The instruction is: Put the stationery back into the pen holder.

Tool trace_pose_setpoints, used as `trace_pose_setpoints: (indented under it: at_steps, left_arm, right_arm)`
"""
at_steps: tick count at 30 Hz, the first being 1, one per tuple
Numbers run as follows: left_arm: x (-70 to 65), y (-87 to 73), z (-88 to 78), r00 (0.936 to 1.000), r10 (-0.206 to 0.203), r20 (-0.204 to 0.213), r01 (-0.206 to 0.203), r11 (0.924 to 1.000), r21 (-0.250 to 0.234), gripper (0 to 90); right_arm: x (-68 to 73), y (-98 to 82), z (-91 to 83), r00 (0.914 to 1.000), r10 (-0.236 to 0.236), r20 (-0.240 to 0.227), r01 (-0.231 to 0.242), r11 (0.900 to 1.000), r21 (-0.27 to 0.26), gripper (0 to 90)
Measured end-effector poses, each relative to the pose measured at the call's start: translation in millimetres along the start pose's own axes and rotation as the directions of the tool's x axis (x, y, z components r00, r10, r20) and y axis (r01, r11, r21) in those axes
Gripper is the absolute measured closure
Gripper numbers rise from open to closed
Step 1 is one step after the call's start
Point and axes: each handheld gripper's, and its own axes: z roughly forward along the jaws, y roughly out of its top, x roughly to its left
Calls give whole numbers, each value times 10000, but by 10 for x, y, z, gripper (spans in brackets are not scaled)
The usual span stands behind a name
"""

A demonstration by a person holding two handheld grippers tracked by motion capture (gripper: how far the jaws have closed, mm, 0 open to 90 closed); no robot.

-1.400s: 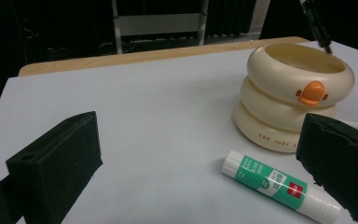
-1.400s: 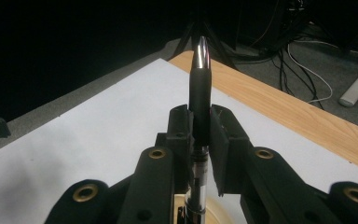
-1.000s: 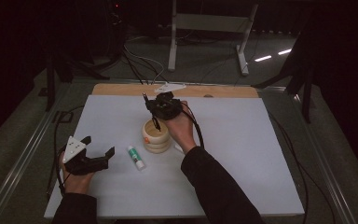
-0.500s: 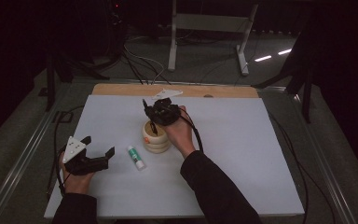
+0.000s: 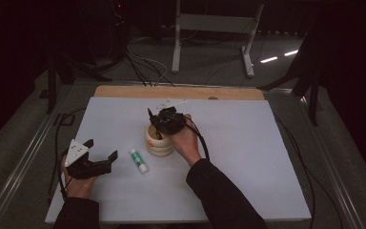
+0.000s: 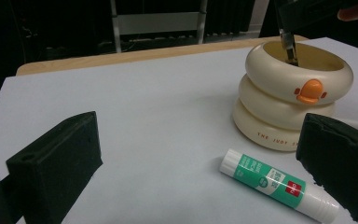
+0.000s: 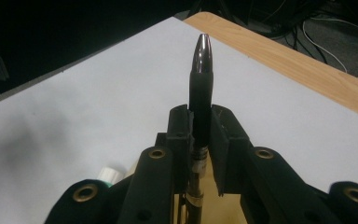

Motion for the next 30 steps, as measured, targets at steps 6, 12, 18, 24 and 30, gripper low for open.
trace_pose_setpoints:
  at_steps: [6,12,18,24,30]
  left_arm:
    - [-1,-2,2,10000,-5,-7,5,10000,-2,4]
    - [1,-3,2,10000,-17,-13,17,10000,4,4]
    - [0,-3,3,10000,-4,-15,4,10000,22,4]
    - [2,-4,3,10000,-9,-9,9,10000,23,4]
    - [0,-4,4,10000,-4,-9,4,10000,26,4]
  right_arm:
    - [3,-57,29,10000,-61,39,59,9995,311,790]
    - [7,-99,66,10000,-2,-17,3,9984,557,791]
    - [14,-130,107,10000,20,-66,-14,9964,850,790]
    - [11,-158,144,9999,64,-99,-53,9943,1061,790]
    - [4,-169,169,9999,105,-89,-93,9916,1293,789]
